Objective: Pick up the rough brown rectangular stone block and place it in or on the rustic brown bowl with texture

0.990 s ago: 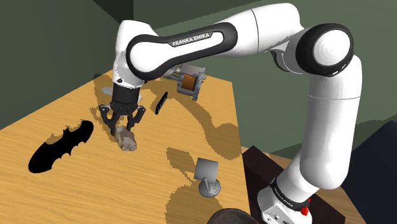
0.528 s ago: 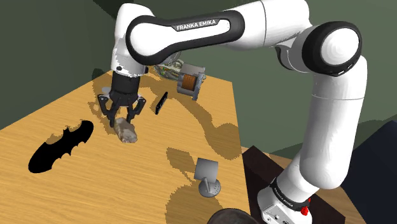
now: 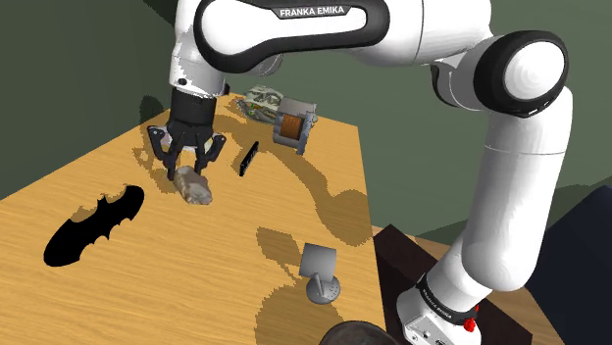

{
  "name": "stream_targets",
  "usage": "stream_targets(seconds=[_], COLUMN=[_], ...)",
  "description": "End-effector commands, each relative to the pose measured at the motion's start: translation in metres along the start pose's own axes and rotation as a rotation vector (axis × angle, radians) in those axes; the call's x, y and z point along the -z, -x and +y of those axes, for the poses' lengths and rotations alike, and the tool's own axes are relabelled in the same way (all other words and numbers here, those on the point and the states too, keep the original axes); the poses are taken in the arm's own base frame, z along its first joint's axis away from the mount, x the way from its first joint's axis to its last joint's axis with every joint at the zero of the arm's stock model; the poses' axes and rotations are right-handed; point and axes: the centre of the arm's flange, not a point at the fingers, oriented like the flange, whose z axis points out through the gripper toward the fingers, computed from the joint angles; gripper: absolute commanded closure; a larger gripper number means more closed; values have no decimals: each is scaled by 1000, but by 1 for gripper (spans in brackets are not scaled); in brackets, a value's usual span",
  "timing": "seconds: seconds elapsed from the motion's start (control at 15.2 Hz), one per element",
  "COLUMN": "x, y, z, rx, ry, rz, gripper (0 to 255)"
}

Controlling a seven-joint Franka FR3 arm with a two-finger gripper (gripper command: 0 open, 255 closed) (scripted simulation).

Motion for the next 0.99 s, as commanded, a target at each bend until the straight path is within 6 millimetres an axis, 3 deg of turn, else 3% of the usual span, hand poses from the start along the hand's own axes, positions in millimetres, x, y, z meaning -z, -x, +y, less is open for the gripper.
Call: stream_targets(seconds=[0.0,0.92], x=[2,-14], y=[13,189], z=[3,58], rx=[0,0], ry=[0,0], rz=[0,0], gripper=[255,255])
